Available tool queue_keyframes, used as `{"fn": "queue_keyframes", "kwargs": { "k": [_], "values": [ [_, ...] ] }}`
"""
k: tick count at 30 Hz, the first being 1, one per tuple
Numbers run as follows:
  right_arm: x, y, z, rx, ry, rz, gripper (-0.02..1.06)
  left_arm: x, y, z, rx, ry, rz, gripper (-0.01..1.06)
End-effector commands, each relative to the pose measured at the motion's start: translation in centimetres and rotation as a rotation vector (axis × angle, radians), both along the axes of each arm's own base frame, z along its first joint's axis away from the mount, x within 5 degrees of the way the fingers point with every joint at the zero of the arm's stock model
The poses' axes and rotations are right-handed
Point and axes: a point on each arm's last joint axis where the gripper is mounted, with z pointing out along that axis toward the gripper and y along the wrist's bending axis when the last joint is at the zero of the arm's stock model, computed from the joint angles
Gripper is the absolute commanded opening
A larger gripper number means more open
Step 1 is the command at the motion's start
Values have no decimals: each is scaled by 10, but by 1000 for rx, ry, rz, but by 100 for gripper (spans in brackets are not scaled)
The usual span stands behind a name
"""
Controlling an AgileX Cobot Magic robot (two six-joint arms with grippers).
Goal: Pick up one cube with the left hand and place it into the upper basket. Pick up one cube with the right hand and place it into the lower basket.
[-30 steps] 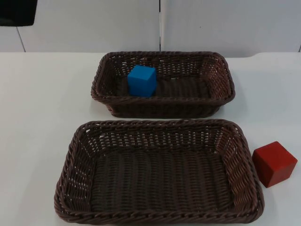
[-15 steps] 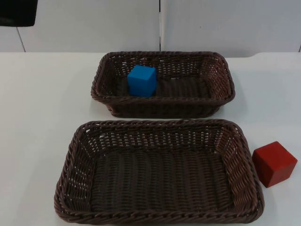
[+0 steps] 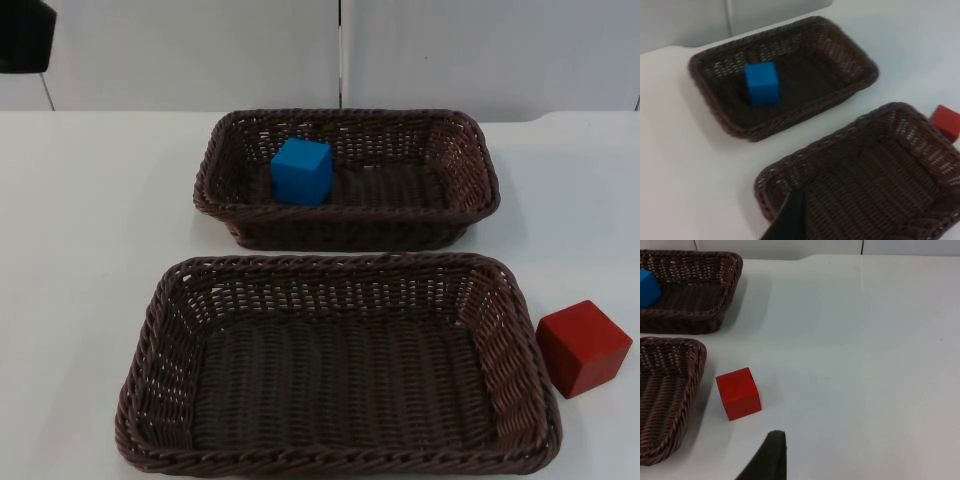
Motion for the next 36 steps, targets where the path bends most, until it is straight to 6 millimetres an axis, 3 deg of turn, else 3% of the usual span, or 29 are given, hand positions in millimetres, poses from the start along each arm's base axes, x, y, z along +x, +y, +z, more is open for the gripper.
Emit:
{"fn": "queue_keyframes", "kwargs": {
  "k": [1,5,11,15,18,20,26,27,31,36],
  "values": [
    [0,1,0,11,-8,7,105,-1,2,0,5,-6,24,89],
    [5,5,1,34,29,25,105,-1,2,0,5,-6,24,89],
    [33,10,20,47,137,36,105,-1,2,0,5,-6,24,89],
    [65,14,41,39,237,34,105,-1,2,0,7,-3,22,89],
    [78,15,45,35,276,33,105,-1,2,0,7,-3,22,89],
    [99,18,49,29,337,31,105,-1,2,0,7,-3,22,89],
    [141,22,35,14,496,25,105,-1,2,0,12,-4,23,89],
    [141,22,35,14,496,25,105,-1,2,0,12,-4,23,89],
    [169,26,13,4,643,21,105,-1,2,0,12,-4,23,89],
    [187,33,-7,44,755,41,105,-1,2,0,14,-5,23,89]
  ]
}}
